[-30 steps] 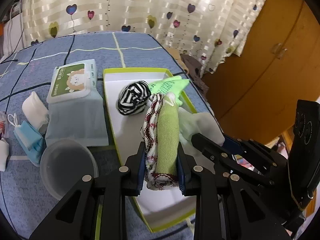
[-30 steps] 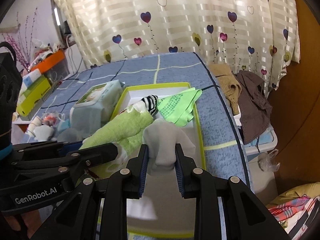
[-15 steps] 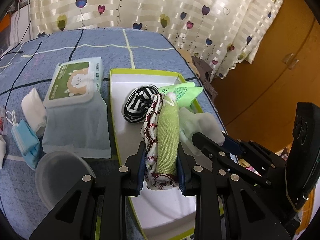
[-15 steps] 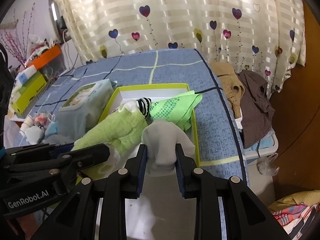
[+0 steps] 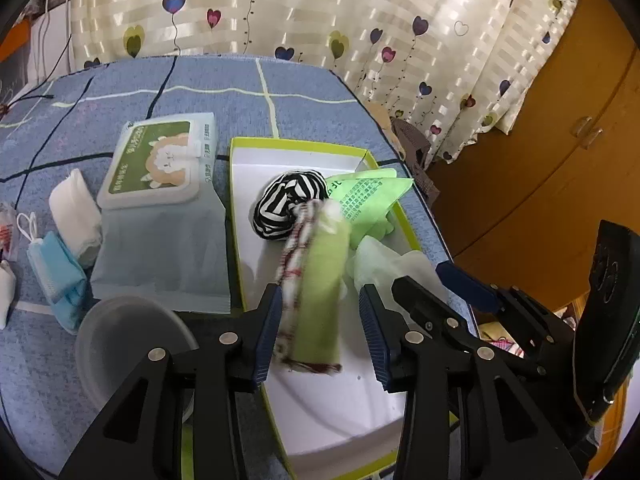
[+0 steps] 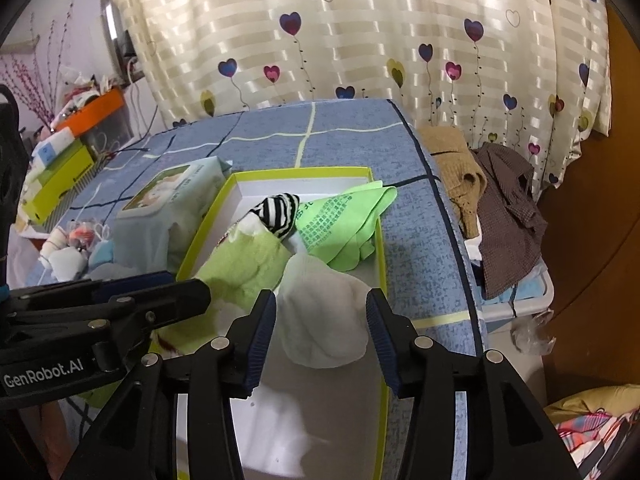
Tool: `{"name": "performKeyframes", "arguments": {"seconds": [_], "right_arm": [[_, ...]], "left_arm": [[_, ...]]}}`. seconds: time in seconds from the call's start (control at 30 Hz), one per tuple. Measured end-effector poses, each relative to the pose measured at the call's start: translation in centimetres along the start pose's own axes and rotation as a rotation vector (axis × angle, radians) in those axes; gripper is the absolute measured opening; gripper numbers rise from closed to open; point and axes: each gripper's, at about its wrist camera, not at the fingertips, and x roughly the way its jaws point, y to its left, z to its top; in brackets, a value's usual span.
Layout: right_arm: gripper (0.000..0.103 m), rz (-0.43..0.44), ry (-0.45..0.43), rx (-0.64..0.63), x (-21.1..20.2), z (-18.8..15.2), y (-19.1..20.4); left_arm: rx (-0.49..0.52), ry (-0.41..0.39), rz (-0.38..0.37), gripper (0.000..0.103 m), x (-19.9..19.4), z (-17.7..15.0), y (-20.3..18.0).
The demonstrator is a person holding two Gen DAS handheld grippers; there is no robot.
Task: Organize soft objects
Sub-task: 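Lower the green towel and white sock into the tray and open both grippers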
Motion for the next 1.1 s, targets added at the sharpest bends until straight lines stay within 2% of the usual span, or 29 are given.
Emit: {"name": "performKeyframes", "arguments": {"seconds": [0.77,1.1], "right_arm": [[0.046,-0.038,-0.044,0.007,-6.4,-1.7,3.5],[0.047,-0.052,-0.069,-0.019,-8.3,-1.7,6.2]], "left_arm": [[0.08,-0.05,-0.067,0.042,-5.7,-2.4,0.3],[0.102,-0.103,-0.059,0.042,-8.4,-3.3,1.7]]}}
